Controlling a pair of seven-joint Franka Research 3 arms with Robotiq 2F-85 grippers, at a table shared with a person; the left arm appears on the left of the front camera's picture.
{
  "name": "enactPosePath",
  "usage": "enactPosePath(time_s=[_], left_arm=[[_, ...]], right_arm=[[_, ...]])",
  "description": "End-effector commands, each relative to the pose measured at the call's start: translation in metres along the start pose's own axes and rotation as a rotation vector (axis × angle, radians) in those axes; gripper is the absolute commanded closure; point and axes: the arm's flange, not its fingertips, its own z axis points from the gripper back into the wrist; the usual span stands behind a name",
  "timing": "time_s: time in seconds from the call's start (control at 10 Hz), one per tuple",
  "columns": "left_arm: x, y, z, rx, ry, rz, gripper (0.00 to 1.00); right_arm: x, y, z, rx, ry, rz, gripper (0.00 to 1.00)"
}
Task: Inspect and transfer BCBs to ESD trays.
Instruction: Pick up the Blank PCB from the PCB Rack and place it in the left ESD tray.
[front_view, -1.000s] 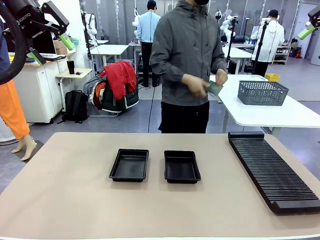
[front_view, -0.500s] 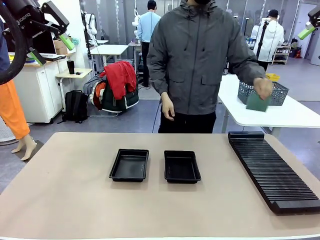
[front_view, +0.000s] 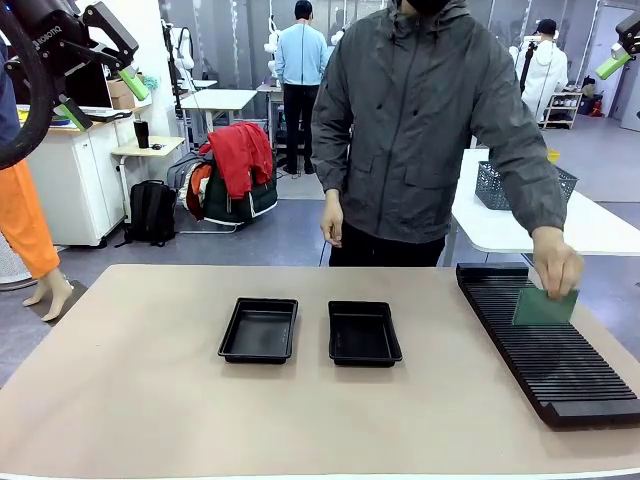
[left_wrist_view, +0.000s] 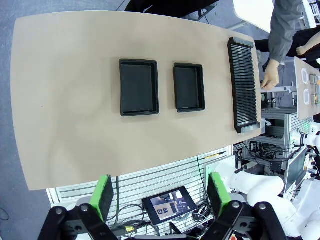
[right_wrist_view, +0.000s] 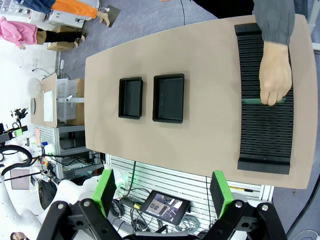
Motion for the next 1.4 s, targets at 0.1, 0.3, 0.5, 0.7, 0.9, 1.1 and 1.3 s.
enactPosePath(time_s=[0.1,0.3,0.5,0.7,0.9,1.1,1.3], left_arm=[[0.0004,-0.0004,0.0005,-0.004,-0.006,0.001,0.00],[0.0004,-0.0004,0.0005,-0.004,-0.006,0.001,0.00],[0.0004,-0.0004,0.0005,-0.004,-0.006,0.001,0.00],[0.0004,-0.0004,0.0005,-0.004,-0.006,0.001,0.00],[0.0004,-0.0004,0.0005,-0.004,-0.006,0.001,0.00],[0.0004,-0.0004,0.0005,-0.004,-0.006,0.001,0.00],[0.0004,-0.0004,0.0005,-0.004,-0.006,0.001,0.00]], right_arm=[[0.0000,-0.0005,-0.0008,0.001,0.001,-0.001,0.00],[0.0000,-0.0005,-0.0008,0.001,0.001,-0.001,0.00],[0.0000,-0.0005,-0.0008,0.001,0.001,-0.001,0.00],[0.0000,-0.0005,-0.0008,0.001,0.001,-0.001,0.00],[0.0000,-0.0005,-0.0008,0.001,0.001,-0.001,0.00],[0.0000,-0.0005,-0.0008,0.001,0.001,-0.001,0.00],[0.0000,-0.0005,-0.0008,0.001,0.001,-0.001,0.00]])
